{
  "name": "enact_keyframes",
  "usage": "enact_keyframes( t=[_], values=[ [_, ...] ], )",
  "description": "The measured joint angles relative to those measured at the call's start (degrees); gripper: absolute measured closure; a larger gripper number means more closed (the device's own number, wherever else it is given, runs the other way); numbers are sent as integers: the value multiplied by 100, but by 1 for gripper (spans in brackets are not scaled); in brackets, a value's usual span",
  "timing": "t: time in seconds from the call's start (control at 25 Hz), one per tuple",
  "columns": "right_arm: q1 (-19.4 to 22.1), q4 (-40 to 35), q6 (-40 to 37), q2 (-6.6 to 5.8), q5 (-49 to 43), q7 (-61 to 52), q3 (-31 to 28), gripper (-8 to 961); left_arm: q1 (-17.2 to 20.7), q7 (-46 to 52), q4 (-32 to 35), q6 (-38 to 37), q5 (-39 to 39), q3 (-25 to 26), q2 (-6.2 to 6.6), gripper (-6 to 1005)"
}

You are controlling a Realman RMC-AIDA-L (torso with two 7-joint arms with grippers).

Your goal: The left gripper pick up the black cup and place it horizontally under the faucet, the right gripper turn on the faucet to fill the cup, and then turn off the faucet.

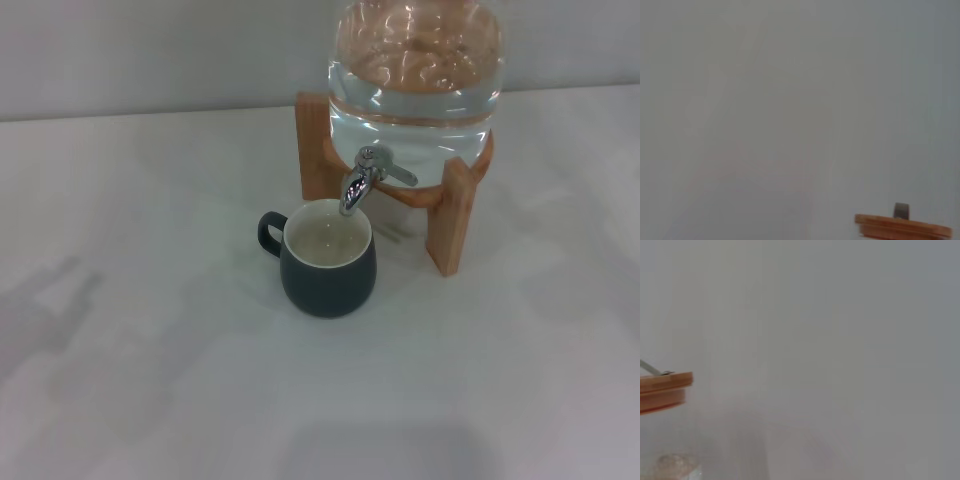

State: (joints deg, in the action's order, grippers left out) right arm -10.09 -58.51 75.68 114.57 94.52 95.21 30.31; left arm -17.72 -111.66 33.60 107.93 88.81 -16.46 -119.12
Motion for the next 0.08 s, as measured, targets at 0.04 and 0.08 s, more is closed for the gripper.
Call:
enact_keyframes(
  t=[0.04, 0.08],
  values=[
    [-6, 35, 2, -4, -2, 13, -32, 113, -1, 28, -18, 1, -7, -26, 4, 588],
    [-9, 56, 2, -6, -6, 30, -39, 113, -9, 106, -41, -11, -29, -70, 12, 588]
  ],
)
